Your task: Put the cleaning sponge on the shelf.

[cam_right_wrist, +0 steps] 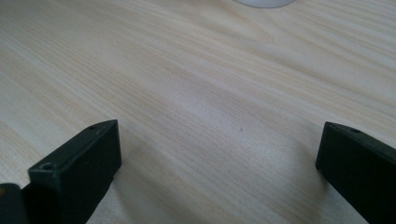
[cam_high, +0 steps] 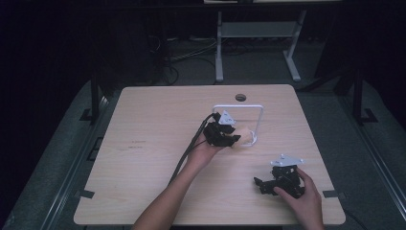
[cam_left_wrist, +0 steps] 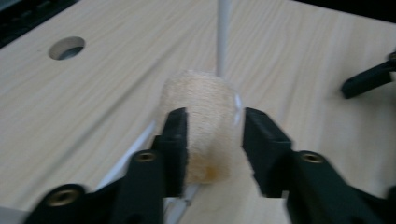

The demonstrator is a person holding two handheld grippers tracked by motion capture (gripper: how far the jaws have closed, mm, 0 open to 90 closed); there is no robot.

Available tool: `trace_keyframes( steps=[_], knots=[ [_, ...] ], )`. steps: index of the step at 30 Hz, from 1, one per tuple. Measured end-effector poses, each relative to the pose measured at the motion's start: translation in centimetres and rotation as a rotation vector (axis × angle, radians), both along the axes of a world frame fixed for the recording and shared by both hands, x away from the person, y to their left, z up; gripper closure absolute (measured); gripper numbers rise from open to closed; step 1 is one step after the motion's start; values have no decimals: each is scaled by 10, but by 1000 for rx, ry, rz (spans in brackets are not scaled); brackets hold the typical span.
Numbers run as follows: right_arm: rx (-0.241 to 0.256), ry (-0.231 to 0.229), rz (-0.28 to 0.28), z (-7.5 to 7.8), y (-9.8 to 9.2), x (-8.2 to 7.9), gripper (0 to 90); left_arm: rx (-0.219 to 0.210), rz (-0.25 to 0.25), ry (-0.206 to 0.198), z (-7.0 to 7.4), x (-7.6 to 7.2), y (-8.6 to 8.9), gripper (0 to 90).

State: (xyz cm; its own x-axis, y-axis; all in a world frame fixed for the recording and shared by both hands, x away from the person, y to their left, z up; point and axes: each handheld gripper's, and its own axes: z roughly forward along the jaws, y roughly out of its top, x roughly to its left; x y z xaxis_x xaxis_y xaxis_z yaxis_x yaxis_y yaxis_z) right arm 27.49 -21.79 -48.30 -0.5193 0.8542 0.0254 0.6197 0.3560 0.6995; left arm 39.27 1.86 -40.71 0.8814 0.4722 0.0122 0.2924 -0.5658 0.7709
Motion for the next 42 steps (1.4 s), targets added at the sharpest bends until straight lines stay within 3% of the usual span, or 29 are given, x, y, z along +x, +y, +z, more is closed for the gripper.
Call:
trace_keyframes(
  steps=[4,5,16,18,23,30,33,42],
  knots=[
    [0,0,0,0,0,0,0,-26,-32,55,-3,-4,-1,884],
    [0,0,0,0,0,0,0,-30,-34,62,-5,-6,-2,898],
    [2,1,0,0,0,0,0,15,-67,131,-37,-16,-19,899],
    [2,1,0,0,0,0,0,33,-68,133,-42,-13,-18,899],
    [2,1,0,0,0,0,0,31,-33,139,-47,-8,-15,899],
    [2,1,0,0,0,0,0,27,14,127,-44,0,-3,898],
    [3,2,0,0,0,0,0,53,20,115,-43,3,3,898],
    [0,1,0,0,0,0,0,67,54,101,-42,8,14,898]
  ],
)
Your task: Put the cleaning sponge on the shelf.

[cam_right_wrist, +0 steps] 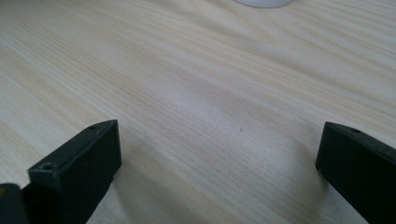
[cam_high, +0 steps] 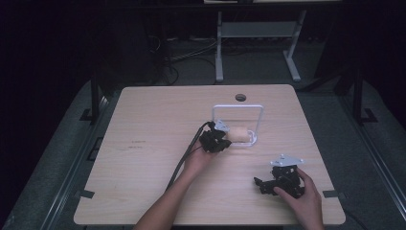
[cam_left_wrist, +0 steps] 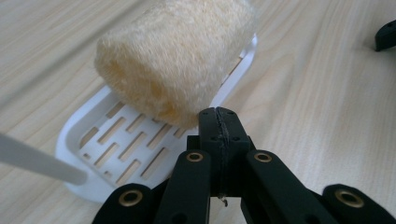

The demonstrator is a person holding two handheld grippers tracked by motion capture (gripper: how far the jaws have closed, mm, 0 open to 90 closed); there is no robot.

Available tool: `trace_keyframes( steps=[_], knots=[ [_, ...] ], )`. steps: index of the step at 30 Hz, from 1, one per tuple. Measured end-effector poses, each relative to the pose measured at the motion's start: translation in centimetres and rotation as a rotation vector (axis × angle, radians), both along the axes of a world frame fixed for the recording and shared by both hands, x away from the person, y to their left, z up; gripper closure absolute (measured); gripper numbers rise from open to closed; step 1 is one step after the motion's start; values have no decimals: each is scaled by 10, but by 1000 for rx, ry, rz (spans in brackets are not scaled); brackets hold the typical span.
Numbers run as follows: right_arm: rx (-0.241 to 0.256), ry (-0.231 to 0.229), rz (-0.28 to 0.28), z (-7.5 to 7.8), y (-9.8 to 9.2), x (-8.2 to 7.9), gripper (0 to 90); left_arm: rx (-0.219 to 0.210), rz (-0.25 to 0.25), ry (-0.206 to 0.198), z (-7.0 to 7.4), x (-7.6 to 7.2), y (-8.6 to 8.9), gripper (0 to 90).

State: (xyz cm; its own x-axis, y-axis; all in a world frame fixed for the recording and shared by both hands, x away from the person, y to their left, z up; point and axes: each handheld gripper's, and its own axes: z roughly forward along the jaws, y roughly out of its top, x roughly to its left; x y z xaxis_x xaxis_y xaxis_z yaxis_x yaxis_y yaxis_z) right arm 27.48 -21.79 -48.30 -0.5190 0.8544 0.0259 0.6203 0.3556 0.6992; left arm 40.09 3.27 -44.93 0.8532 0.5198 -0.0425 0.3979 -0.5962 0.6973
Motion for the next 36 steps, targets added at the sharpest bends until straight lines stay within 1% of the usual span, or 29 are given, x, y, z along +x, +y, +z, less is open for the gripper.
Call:
trace_keyframes(
  steps=[3,7,13,15,17,18,24,25,27,28,30,33,36],
  knots=[
    [0,0,0,0,0,0,0,3,0,1,0,1,2,898],
    [0,0,0,0,0,0,0,5,-6,0,1,-2,3,895],
    [0,-1,0,0,0,0,0,7,-18,2,8,-9,8,834],
    [0,0,0,0,0,0,0,13,-22,1,11,-12,11,789],
    [0,0,0,0,0,0,0,2,-24,8,14,-14,15,746],
    [0,0,0,0,0,0,0,3,-28,8,15,-16,17,726],
    [0,-1,0,0,0,0,0,-2,-33,8,19,-25,30,548],
    [0,0,0,0,0,0,0,-12,-27,9,20,-26,31,515],
    [0,0,0,0,0,0,0,-9,-27,12,21,-28,36,467],
    [0,0,0,0,0,0,0,-7,-28,7,22,-30,39,443],
    [0,-1,0,0,0,0,0,-15,-30,-1,23,-35,45,403],
    [-1,-1,0,0,0,0,0,-21,-12,-23,24,-42,55,352],
    [-1,0,0,0,0,0,0,-17,4,-32,24,-48,65,298]
  ],
)
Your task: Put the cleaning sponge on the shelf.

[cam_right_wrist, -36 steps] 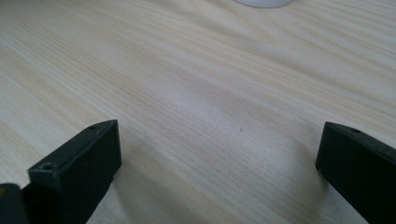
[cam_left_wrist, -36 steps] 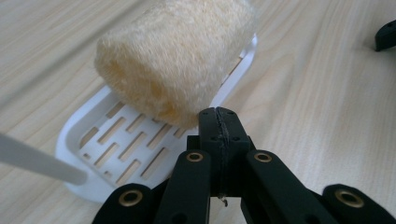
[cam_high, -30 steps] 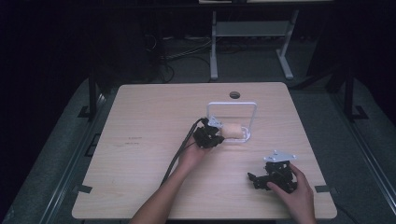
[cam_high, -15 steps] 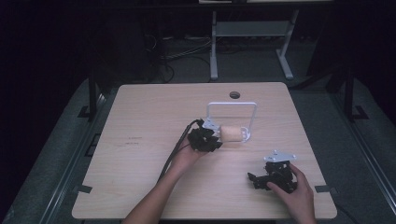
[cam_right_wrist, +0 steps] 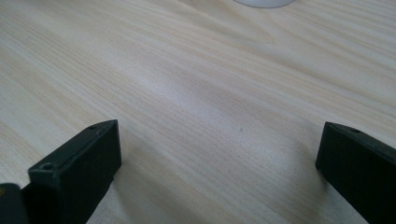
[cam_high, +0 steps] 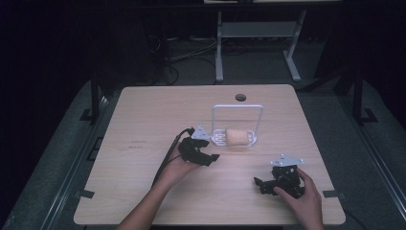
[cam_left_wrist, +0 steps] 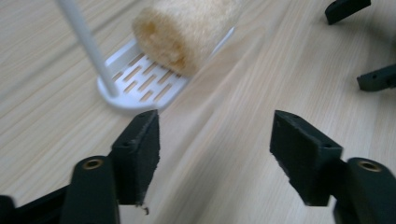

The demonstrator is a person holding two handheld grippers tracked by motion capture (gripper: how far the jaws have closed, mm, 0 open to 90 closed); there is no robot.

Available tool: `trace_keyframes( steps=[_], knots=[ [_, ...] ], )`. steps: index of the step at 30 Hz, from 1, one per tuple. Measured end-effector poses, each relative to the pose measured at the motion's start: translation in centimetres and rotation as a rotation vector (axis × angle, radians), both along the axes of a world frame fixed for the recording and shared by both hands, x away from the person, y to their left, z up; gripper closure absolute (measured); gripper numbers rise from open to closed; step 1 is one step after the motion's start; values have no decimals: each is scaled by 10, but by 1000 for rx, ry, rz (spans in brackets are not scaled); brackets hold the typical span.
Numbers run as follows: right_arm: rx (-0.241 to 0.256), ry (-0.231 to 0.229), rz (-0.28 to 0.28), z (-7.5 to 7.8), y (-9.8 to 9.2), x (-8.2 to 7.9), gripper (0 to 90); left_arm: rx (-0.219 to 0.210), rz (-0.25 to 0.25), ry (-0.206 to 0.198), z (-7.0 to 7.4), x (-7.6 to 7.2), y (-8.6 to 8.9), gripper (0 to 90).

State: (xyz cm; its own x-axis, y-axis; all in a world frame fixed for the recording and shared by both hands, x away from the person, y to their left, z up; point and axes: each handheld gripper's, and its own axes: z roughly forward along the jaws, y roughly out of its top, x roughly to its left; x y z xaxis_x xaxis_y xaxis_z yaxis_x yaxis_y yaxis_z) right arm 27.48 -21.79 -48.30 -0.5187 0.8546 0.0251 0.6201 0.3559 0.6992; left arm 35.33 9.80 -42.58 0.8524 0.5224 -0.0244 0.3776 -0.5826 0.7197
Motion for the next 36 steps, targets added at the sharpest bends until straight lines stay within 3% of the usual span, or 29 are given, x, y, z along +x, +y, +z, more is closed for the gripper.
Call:
trace_keyframes(
  steps=[10,20,23,32,36],
  knots=[
    [0,0,0,0,0,0,0,6,53,-19,-4,-19,38,176],
    [0,0,0,0,0,0,0,-6,100,-59,-11,-42,77,149],
    [1,0,0,0,0,0,0,1,112,-65,-16,-50,88,148],
    [1,0,0,0,0,0,0,37,151,-30,-32,-69,118,148],
    [1,0,0,0,0,0,0,92,158,-27,-38,-74,126,148]
  ],
)
